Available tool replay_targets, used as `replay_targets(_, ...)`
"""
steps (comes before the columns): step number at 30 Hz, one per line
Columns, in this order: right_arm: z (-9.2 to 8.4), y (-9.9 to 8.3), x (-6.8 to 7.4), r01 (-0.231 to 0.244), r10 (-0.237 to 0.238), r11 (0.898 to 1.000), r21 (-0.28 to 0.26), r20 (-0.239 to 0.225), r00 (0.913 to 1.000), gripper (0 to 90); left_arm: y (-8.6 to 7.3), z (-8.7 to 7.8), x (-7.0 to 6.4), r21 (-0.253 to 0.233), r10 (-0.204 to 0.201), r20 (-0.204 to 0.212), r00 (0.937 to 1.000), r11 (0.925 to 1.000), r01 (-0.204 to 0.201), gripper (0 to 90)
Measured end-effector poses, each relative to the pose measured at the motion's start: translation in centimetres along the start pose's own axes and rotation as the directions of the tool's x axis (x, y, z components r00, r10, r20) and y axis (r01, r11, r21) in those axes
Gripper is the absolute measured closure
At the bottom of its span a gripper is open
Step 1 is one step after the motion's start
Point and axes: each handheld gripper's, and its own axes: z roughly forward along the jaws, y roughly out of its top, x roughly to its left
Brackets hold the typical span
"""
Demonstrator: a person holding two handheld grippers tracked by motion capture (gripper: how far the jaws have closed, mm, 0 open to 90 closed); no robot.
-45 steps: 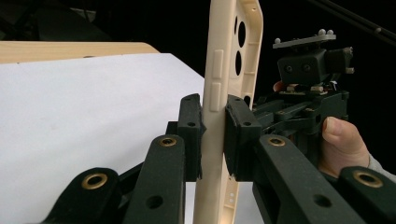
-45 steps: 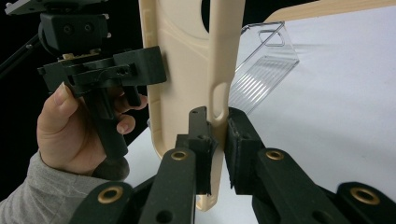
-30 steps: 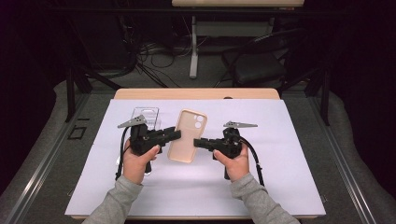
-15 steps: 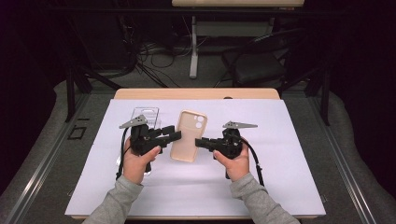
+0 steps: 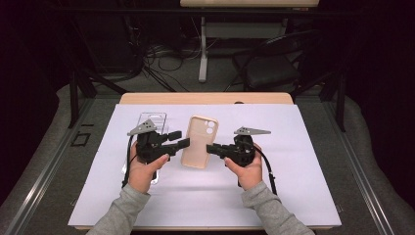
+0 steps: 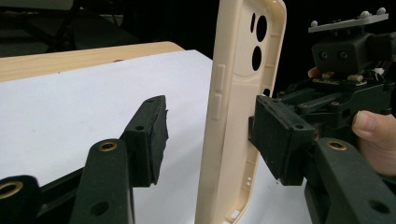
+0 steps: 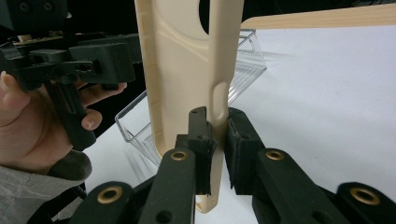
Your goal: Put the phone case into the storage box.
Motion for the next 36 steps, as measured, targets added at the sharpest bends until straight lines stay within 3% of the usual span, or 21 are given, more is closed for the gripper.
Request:
replay_targets(15, -0.1, 0.1, 0.0, 0.016, -0.016, 1.000, 0.006, 0.019, 0.9997, 81.5, 0.2, -0.2, -0.2, 0.008, -0.004, -0.014, 0.9999, 1.0000, 0.004, 42.7)
replay_targets(19, -0.3, 0.2, 0.2, 0.035, -0.035, 0.999, 0.011, 0.040, 0.9986, 81.5, 0.4, -0.2, -0.4, 0.040, 0.005, -0.029, 0.9996, 0.9992, -0.003, 41.2)
replay_targets(23, -0.3, 0.2, 0.3, 0.061, -0.061, 0.998, 0.012, 0.060, 0.9963, 81.5, 0.5, -0.1, -0.7, 0.057, 0.029, -0.031, 0.9991, 0.9980, -0.028, 39.7)
replay_targets(28, -0.4, 0.3, 0.5, 0.083, -0.084, 0.996, 0.019, 0.082, 0.9930, 81.5, 0.6, -0.1, -1.1, 0.068, 0.068, -0.069, 0.9953, 0.9957, -0.064, 37.0)
replay_targets(36, -0.3, 0.3, 0.7, 0.109, -0.112, 0.994, 0.028, 0.107, 0.9879, 81.5, 0.6, -0.3, -1.2, 0.064, 0.087, -0.101, 0.9911, 0.9946, -0.081, 26.9)
